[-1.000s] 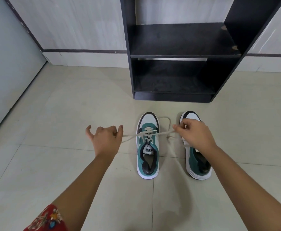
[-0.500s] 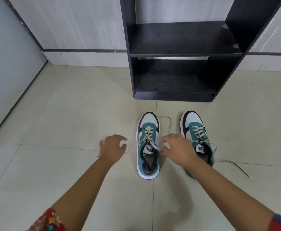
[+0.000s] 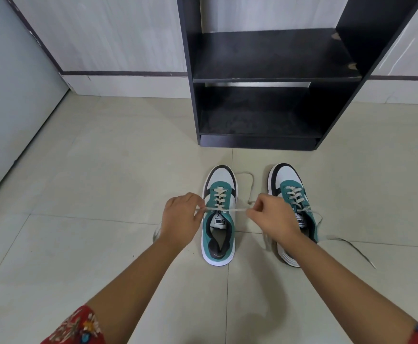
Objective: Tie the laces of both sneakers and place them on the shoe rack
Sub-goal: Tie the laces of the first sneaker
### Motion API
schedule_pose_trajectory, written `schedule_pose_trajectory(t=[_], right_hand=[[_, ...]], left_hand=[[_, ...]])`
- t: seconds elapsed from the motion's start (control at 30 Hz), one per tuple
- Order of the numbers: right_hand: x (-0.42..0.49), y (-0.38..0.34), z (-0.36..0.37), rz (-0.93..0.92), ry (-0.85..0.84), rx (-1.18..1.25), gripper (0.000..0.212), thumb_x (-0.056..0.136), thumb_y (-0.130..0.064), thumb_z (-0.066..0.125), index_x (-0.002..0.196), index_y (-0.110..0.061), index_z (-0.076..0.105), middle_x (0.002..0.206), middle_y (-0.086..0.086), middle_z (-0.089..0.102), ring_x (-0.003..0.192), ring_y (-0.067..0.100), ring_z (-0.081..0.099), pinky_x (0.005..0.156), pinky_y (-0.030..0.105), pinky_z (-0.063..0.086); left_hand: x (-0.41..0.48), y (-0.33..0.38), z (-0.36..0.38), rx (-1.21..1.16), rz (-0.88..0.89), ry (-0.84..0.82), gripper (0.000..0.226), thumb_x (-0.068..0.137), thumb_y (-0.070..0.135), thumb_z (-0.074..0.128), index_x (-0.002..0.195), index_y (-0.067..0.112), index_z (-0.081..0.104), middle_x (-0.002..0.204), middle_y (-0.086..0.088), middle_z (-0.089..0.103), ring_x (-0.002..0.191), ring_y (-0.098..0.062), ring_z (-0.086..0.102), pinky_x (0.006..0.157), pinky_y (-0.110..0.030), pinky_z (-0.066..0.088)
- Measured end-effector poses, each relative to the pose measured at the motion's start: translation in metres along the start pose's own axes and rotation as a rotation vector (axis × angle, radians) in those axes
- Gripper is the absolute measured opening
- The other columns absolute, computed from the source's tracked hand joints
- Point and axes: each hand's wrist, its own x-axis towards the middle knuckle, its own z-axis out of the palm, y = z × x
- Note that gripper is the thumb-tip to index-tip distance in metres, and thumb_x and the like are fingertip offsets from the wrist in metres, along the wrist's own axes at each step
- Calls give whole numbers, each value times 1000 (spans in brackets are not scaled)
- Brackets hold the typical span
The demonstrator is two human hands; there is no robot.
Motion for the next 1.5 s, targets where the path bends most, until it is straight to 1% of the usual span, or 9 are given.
schedule_pose_trajectory(t=[0.43, 0.57, 0.67, 0.8, 0.93, 1.0, 1.1, 1.23, 1.5], right_hand=[[-1, 8, 10, 1, -78, -351, 28, 76, -26, 56, 58, -25, 35, 68, 3, 53, 68, 26, 53, 52, 27, 35], [1, 18, 18, 18, -203, -290, 10, 81, -28, 55, 76, -20, 51, 85, 4, 66, 81, 23, 60, 62, 31, 43], [3, 26, 19, -2, -300, -142, 8, 86, -28, 53, 85, -21, 57, 84, 2, 66, 80, 20, 58, 66, 32, 44], [2, 21, 14, -80, -376, 136, 27, 95, -24, 47, 71, -26, 59, 68, -4, 52, 64, 14, 44, 61, 30, 33], [-1, 1, 6, -69, -341, 652, 28, 99, -18, 41, 84, -15, 65, 91, -12, 65, 94, 3, 57, 88, 15, 39], [-1, -12, 5, -79, -340, 738, 27, 99, -13, 39, 87, -7, 62, 98, -14, 67, 99, -2, 58, 85, 6, 40], [0, -26, 13, -59, -361, 869, 30, 100, -12, 35, 80, -13, 56, 82, -11, 72, 85, -3, 65, 81, 8, 46], [4, -33, 29, -5, -365, 978, 29, 102, -18, 34, 87, -15, 59, 73, 3, 57, 83, 20, 56, 99, 36, 45], [13, -26, 36, 20, -368, 1062, 24, 100, -6, 34, 101, -12, 57, 61, 0, 52, 66, 13, 51, 88, 30, 47]], left_hand=[[-11, -13, 13, -78, -153, -153, 14, 94, 38, 45, 81, 34, 41, 88, 4, 74, 70, -21, 59, 85, -37, 48], [-9, -12, 6, -61, -132, -184, 16, 96, 36, 42, 96, 26, 54, 89, 10, 72, 82, -12, 65, 114, -40, 18], [-10, -12, 0, -21, -140, -205, 25, 98, 34, 35, 95, 26, 59, 87, 9, 67, 89, -11, 61, 116, -45, 4], [-8, -4, -1, -491, -305, -210, 33, 98, 22, 34, 76, 25, 59, 91, 5, 65, 97, -14, 58, 111, -41, 12], [5, 16, -20, -984, -408, -185, 35, 99, 12, 31, 88, -4, 61, 98, -6, 69, 74, -18, 62, 83, -24, 46], [11, 23, -25, -1093, -446, -190, 33, 100, 14, 32, 78, 2, 53, 96, -4, 73, 58, -16, 57, 66, -21, 50], [15, 33, -27, -1071, -539, -215, 30, 99, 19, 34, 75, 11, 51, 79, -1, 69, 43, -11, 39, 47, -21, 34], [16, 39, -25, -1085, -550, -234, 28, 98, 22, 35, 87, 13, 59, 77, 0, 58, 40, -6, 32, 42, -17, 24], [13, 38, -22, -1080, -435, -287, 30, 99, 13, 34, 109, 12, 62, 64, 2, 52, 43, -3, 38, 43, -13, 30]])
